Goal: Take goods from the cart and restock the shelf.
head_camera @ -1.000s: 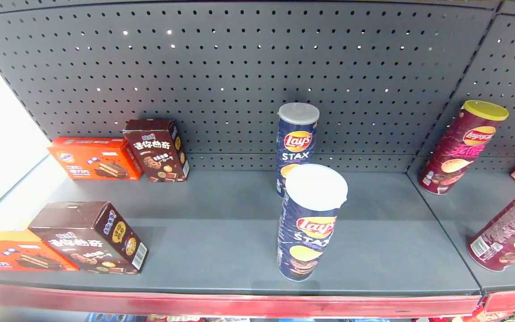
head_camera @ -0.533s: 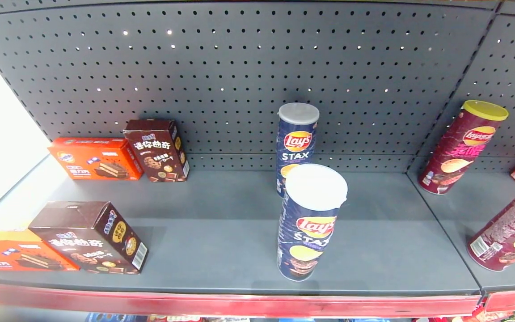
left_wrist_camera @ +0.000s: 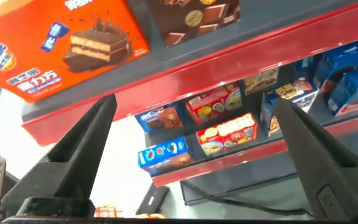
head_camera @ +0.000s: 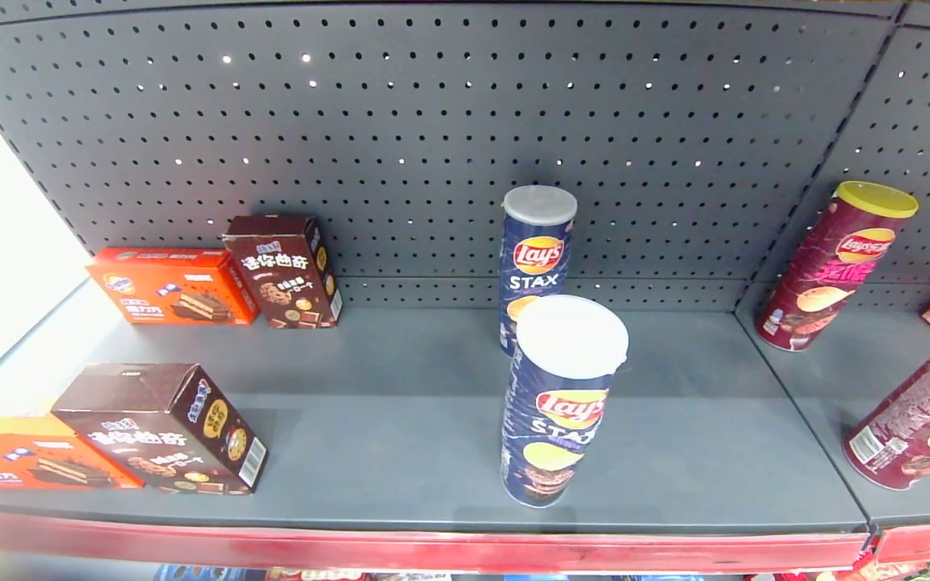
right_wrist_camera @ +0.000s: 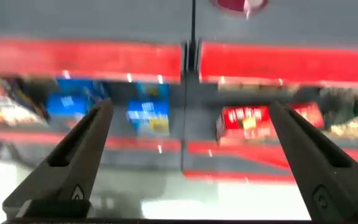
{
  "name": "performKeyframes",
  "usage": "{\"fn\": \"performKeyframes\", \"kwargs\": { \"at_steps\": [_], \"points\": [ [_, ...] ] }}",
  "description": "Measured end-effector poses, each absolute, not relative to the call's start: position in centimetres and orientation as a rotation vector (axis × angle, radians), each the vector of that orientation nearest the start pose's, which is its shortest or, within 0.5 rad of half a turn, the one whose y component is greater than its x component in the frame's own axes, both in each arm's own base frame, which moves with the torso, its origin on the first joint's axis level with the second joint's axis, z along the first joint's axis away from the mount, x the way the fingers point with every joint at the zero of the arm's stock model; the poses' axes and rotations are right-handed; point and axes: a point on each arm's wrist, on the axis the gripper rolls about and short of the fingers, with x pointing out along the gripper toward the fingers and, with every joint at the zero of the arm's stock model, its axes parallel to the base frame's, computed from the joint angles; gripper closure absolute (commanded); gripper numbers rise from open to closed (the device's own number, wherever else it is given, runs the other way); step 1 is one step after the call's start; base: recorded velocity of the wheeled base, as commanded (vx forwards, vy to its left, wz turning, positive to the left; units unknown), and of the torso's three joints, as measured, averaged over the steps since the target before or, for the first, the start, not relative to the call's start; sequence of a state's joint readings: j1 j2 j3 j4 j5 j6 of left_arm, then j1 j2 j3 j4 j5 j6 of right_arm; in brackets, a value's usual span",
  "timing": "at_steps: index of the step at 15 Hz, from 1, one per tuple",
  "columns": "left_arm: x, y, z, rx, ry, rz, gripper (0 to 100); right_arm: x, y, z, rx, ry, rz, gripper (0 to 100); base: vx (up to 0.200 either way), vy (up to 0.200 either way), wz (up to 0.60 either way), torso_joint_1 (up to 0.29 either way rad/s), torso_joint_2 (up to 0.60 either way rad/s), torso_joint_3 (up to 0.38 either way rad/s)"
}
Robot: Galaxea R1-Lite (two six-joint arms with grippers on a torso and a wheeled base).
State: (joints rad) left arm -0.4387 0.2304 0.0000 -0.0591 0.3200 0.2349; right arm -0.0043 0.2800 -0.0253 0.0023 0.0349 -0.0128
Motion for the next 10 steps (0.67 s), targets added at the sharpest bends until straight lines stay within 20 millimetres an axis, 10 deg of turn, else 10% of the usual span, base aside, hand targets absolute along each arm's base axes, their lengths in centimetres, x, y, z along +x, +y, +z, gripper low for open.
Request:
{"fn": "performKeyframes", "kwargs": {
  "at_steps": [10],
  "points": [
    [-1.2, 0.6, 8.4, 0.177, 0.089, 0.172, 0, -1.5, 0.0, 7.8, 0.001, 0.098, -0.149, 0, 0.000, 0.000, 0.00, 0.000, 0.00, 0.000]
  ]
}}
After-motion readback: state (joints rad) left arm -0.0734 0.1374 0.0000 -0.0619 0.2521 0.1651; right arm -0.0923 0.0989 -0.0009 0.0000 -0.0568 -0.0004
